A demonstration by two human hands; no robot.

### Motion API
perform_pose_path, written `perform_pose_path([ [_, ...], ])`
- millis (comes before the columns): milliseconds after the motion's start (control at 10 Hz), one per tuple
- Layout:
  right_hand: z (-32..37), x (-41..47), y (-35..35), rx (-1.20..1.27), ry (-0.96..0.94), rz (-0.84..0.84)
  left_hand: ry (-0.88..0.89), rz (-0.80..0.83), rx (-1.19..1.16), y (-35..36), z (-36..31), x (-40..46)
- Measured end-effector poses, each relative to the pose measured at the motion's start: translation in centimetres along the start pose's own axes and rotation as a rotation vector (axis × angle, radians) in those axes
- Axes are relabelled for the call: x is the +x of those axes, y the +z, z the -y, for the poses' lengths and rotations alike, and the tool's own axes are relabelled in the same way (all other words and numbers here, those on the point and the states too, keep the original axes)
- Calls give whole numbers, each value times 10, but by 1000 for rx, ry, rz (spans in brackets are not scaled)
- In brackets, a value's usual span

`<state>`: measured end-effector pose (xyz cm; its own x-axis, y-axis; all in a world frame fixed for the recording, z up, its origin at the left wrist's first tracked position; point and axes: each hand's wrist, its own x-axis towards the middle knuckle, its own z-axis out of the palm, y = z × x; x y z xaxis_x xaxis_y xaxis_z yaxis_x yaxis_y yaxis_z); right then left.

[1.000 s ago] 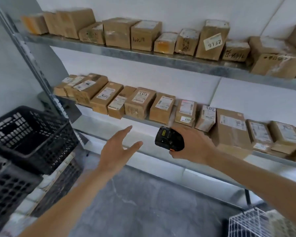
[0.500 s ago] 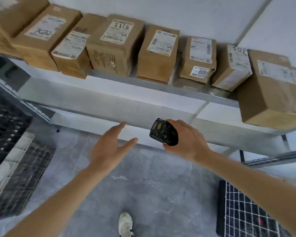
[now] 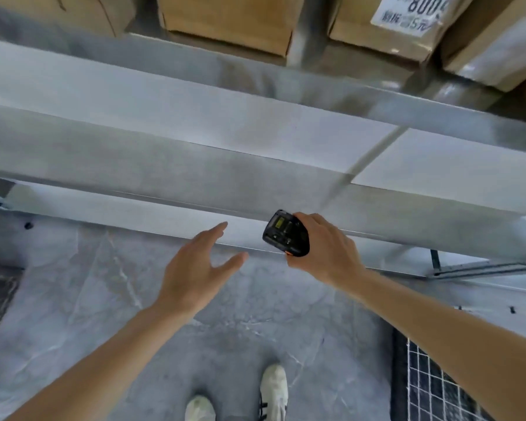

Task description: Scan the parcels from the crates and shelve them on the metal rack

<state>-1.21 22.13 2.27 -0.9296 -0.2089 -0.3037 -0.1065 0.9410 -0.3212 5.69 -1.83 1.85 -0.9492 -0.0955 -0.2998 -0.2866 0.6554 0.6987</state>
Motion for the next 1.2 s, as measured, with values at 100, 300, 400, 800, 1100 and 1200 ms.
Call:
perform_pose_path([
  [100,-20,36,13,17,2,-47,25,-6,14,22,4,25],
  [300,-44,97,25,-2,19,-77,38,-17,-4,48,9,68],
  [400,-51,118,32,-16,15,-88,58,-29,-5,56,10,84],
  [800,-59,161,69,-1,0,-139,71,-48,-13,74,14,122],
  [1100,-60,160,76,18,-1,-160,77,-44,-1,69,20,119],
  [1200,-52,155,66,-9,-7,-204,76,-61,-1,63,16,114],
])
